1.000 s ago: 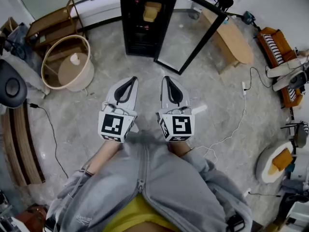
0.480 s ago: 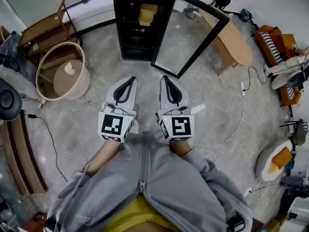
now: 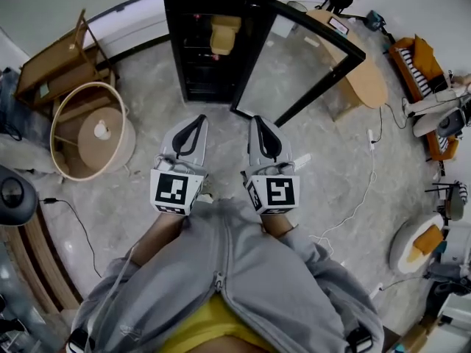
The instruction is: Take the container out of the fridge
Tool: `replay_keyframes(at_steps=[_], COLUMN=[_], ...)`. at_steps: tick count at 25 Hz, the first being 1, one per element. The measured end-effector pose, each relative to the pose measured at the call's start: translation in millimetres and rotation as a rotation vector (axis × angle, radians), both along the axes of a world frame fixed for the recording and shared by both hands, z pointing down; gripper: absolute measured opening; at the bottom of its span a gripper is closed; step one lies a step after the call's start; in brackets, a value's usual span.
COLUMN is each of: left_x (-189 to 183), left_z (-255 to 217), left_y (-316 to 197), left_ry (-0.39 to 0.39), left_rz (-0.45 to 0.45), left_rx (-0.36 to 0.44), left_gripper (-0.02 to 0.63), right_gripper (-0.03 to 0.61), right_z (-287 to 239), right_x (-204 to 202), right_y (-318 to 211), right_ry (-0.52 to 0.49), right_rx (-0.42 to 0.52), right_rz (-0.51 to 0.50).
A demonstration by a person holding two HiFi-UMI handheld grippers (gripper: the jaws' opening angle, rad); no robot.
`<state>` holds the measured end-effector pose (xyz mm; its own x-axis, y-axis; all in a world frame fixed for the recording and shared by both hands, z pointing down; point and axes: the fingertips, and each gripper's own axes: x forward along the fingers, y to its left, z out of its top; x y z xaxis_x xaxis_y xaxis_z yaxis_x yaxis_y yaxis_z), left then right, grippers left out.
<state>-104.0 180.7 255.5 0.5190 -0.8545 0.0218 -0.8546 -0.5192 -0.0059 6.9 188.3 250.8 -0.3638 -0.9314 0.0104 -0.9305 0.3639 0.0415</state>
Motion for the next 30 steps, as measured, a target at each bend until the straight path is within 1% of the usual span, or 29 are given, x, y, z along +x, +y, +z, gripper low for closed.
replay_keyframes(at_steps=[3, 7, 11, 16, 23, 27, 30], left_x=[-3, -1, 2, 8, 21, 28, 34], left_z=[5, 12, 21, 27, 33, 35, 33], left_y=[-38, -73, -95, -118, -156, -187, -213], left_ry=[0.001, 0.009, 0.016, 0.016, 0.011, 0.015, 0.017], left_rz=[0.025, 0.053, 0.068, 0.081, 0.063, 0.041, 0.02], left_rx=[-0.004, -0.022, -0.051, -0.065, -0.056, -0.055, -0.039], left_gripper=[0.005, 0.005, 0.005, 0.005, 0.005, 0.005, 0.005], right_gripper=[0.0, 0.0, 0.0, 0.0, 0.0, 0.0, 0.0], right_z=[5, 11, 18, 28, 30, 34, 36], right_x=[-2, -5, -5, 1, 7, 12, 18], right_y=[-35, -68, -87, -109, -152, -187, -215], right_ry=[0.001, 0.004, 0.01, 0.005, 0.026, 0.034, 0.052], right_rx=[-0.007, -0.016, -0.037, -0.068, -0.039, -0.034, -0.024], right_rz=[0.028, 0.047, 0.056, 0.071, 0.044, 0.01, -0.021])
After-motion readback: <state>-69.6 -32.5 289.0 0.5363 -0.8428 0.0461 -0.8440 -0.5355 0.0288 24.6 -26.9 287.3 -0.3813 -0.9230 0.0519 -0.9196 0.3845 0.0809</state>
